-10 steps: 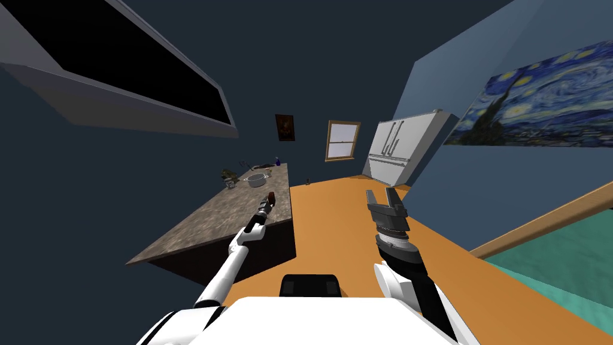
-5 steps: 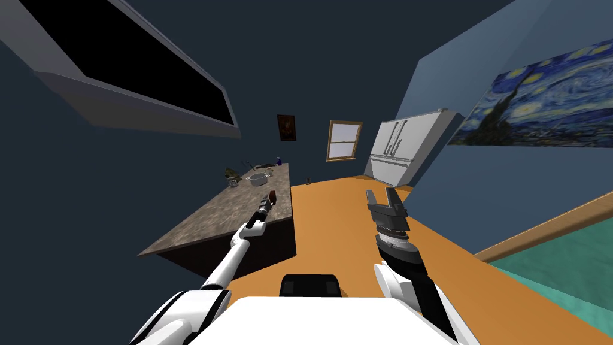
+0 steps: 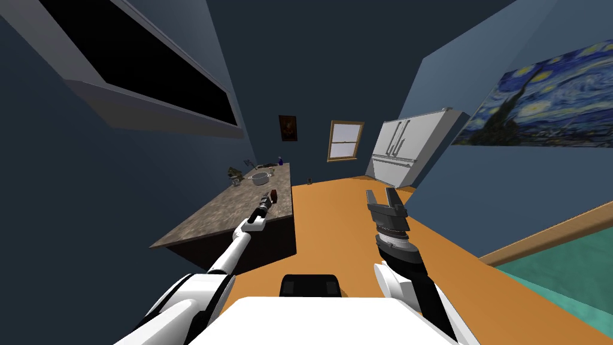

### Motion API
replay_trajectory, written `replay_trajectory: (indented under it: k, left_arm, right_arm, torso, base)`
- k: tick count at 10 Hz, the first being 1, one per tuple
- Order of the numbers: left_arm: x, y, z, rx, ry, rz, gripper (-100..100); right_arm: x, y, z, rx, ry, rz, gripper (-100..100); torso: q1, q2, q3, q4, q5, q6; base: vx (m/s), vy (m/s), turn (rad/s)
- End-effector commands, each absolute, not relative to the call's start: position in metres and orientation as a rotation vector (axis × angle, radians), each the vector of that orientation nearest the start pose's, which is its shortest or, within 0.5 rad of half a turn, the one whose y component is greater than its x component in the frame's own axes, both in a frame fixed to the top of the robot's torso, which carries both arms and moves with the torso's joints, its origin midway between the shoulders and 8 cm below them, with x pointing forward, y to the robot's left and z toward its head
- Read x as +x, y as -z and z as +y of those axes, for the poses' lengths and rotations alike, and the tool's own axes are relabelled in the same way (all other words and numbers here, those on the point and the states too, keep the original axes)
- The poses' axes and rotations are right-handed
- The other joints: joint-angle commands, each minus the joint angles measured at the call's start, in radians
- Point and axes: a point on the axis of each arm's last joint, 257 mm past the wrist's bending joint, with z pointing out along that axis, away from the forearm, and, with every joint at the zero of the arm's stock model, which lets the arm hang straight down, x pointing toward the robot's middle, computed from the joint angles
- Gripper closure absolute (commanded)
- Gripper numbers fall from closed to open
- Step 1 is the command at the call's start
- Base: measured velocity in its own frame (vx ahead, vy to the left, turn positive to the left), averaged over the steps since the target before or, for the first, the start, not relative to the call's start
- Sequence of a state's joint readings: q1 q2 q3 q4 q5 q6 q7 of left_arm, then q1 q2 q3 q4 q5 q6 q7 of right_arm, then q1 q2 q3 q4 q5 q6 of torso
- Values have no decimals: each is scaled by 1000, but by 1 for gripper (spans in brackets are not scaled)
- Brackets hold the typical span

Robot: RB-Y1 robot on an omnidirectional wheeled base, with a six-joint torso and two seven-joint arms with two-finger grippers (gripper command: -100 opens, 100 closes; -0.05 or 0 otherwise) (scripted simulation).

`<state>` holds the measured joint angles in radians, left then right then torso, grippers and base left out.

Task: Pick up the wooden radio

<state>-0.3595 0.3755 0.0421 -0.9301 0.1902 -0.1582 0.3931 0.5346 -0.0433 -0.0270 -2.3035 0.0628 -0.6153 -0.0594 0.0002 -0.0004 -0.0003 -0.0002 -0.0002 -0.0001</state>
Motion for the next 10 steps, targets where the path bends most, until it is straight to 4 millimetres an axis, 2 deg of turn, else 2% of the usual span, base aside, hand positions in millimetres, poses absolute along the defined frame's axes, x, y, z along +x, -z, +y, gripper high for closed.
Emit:
replay_trajectory:
  k: [1,3,5,6,8,10]
  left_arm:
    - [631,241,398,-1440,1254,1051,-100]
    - [640,240,399,-1453,1244,1051,-100]
    - [635,255,405,-1482,1217,1059,-100]
    - [649,224,412,-1424,1245,1047,-100]
    - [660,210,408,-1413,1257,1038,-100]
    - [654,232,419,-1459,1214,1049,-100]
  right_arm:
    - [317,-44,-271,514,-1312,603,0]
    - [317,-44,-271,514,-1312,603,0]
    - [317,-44,-271,514,-1312,603,0]
    - [317,-44,-271,514,-1312,603,0]
    - [317,-44,-271,514,-1312,603,0]
    - [317,-44,-271,514,-1312,603,0]
  torso:
    - [0,0,0,0,0,0]
    - [-2,3,2,1,-1,0]
    - [-1,1,1,0,0,0]
    - [0,0,0,0,0,0]
    - [-2,3,2,1,-1,0]
    - [-1,1,1,0,0,0]
  base:
    - [-40,-26,139]
    - [-45,-33,29]
    - [-6,-3,-6]
    - [-38,-27,117]
    - [-50,-29,44]
    - [-5,-3,-10]
